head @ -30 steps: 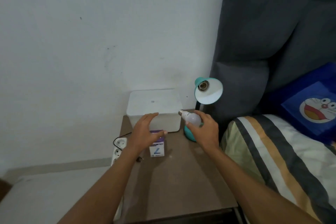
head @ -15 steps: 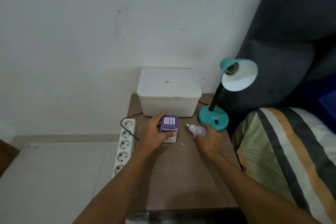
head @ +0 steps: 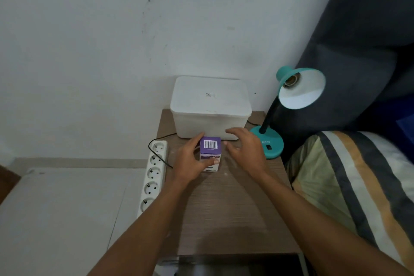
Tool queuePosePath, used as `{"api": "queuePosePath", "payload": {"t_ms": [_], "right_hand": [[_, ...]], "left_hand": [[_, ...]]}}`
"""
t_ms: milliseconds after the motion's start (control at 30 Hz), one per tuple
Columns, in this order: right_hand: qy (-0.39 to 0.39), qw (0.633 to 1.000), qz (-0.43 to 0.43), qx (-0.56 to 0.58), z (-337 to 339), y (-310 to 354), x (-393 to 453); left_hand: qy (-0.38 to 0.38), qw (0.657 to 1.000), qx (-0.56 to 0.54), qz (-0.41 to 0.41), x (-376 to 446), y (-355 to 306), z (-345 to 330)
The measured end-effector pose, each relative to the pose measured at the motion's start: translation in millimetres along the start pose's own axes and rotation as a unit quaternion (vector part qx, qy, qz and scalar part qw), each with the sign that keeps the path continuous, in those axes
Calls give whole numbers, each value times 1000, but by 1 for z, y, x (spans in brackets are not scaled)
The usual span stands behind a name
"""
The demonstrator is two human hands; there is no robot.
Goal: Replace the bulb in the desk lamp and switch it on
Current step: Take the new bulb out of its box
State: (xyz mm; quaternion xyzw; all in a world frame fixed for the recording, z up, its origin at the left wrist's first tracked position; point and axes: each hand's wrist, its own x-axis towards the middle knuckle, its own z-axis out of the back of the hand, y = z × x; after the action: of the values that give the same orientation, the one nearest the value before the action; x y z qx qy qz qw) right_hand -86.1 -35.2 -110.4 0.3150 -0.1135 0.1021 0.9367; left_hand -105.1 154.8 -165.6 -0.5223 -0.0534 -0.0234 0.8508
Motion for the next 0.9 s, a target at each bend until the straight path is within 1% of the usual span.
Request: {"api": "queuePosePath", "payload": {"t_ms": [67, 167, 267, 433, 600, 800, 867, 900], "right_hand": [[63, 995, 70, -26, 2, 14, 13], [150, 972, 143, -108, -1, 23, 25], [186, 959, 172, -127, -1, 24, 25], [206, 950, 201, -116, 2, 26, 27], [225, 943, 212, -123, 4, 27, 31], [194, 935, 269, -125, 0, 18, 23], [184, 938, 270, -114, 0, 16, 22], [174, 946, 256, -99, 0, 17, 22]], "left_hand": [[2, 1000, -3, -1, 0, 1, 0], [7, 1000, -8, -1, 0, 3, -1], [9, 1000, -20, -2, 0, 4, -2], [10, 999, -35, -12, 2, 10, -3], [1, 999, -39, -17, 0, 13, -6], [-6, 999, -40, -21, -1, 10, -8], [-4, 999, -43, -23, -1, 10, -8], [-5, 999, -40, -25, -2, 10, -7]]}}
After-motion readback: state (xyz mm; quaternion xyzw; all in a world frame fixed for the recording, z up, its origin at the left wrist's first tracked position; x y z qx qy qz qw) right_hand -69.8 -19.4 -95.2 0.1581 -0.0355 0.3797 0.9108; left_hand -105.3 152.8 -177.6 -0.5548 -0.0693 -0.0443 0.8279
